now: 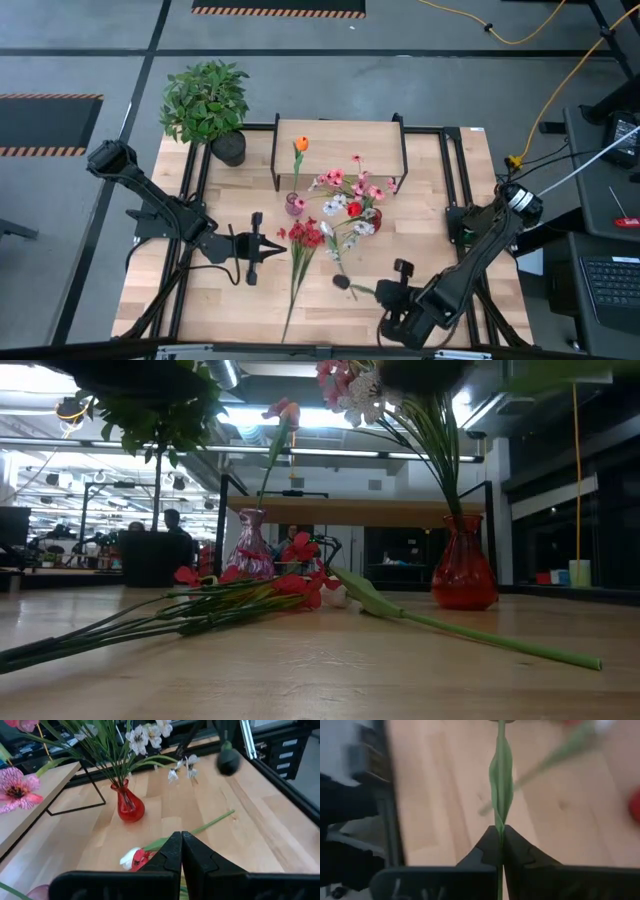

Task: Pick and place flowers into a vace then onto a shelf
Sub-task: Put the black tulip into the purple vase

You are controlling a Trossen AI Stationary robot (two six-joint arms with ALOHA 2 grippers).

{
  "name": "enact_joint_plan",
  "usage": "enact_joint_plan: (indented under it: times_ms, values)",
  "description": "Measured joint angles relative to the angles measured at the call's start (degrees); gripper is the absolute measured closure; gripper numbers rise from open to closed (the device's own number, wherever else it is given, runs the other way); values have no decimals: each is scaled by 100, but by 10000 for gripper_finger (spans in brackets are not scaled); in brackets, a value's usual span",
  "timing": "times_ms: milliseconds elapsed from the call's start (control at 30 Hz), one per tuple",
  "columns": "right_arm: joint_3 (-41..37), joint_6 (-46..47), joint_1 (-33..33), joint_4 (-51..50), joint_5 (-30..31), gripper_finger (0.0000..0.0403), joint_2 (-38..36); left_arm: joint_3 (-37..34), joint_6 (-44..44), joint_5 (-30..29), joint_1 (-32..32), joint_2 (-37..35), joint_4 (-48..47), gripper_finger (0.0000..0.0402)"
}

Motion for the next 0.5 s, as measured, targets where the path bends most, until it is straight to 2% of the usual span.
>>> enact_joint_plan:
  times_ms: [167,367,500]
  values:
    - [0,-1328,-193,768,248,400,-170,0,-2,13,0,0,192,399]
    - [-37,-2752,-533,1660,1282,400,-184,0,-2,59,0,0,189,397]
    - [-193,-3664,-848,2618,1237,400,-193,0,-2,59,0,0,189,394]
